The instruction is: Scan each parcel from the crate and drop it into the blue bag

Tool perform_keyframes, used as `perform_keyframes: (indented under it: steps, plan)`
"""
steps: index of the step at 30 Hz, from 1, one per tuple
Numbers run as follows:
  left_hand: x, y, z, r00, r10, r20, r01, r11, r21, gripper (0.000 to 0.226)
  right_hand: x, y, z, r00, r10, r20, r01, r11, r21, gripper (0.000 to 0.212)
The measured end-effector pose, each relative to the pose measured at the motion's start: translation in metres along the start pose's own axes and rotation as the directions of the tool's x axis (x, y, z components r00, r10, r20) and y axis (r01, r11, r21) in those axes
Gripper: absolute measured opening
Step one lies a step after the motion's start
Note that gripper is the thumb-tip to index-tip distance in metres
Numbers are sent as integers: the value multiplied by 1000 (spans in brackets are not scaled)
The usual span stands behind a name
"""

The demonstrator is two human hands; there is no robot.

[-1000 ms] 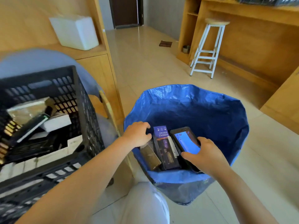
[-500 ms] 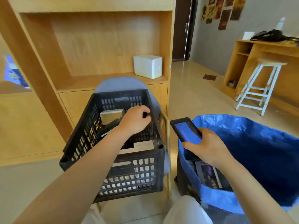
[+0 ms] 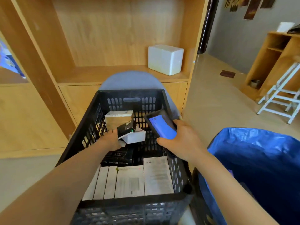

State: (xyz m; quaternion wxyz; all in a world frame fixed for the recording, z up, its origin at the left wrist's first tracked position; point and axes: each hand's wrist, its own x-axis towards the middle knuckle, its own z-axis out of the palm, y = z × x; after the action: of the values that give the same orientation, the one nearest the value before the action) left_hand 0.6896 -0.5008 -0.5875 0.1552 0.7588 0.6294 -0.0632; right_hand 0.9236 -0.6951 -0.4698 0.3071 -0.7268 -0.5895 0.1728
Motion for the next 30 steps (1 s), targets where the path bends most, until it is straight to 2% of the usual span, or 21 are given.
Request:
perform_keyframes:
  steps: [2, 5, 7, 10, 12, 14, 17, 22, 25, 30]
  plan:
    - [21, 3, 10, 996, -2, -92, -2, 999, -42, 80, 17, 5, 4, 1000, 2, 8, -2, 1000, 9, 44]
    - [35, 3, 11, 982, 27, -186, -41, 996, -74, 60, 31, 13, 6, 1000, -2, 18, 2, 999, 48, 45]
    - [34, 1, 10, 976, 40, -212, -76, 983, -164, 50, 32, 17, 5, 999, 6, 43, -8, 998, 62, 46]
    - [25, 2, 3, 961, 61, -270, -157, 924, -349, 49, 30, 18, 3, 996, 17, 83, -20, 999, 44, 47]
    - [18, 4, -6, 962, 48, -269, -189, 828, -527, 50, 29, 16, 2, 996, 15, 88, -19, 999, 42, 46]
    - [5, 9, -18, 970, 19, -242, -188, 689, -700, 45, 25, 12, -1, 996, 14, 85, -18, 999, 43, 45]
    - [-20, 14, -35, 973, 6, -231, -200, 519, -831, 43, 11, 6, -5, 995, 11, 103, -15, 999, 42, 44]
    - [-61, 14, -53, 970, 12, -244, -229, 394, -890, 32, -26, -3, -11, 985, 7, 173, -8, 1000, 3, 42]
    - [-88, 19, -62, 955, 11, -297, -283, 344, -895, 36, -49, -9, -19, 979, 3, 205, -2, 1000, -5, 38]
    - [-122, 32, -81, 907, 40, -419, -405, 357, -842, 37, -73, -18, -30, 962, 0, 274, 2, 1000, -4, 43]
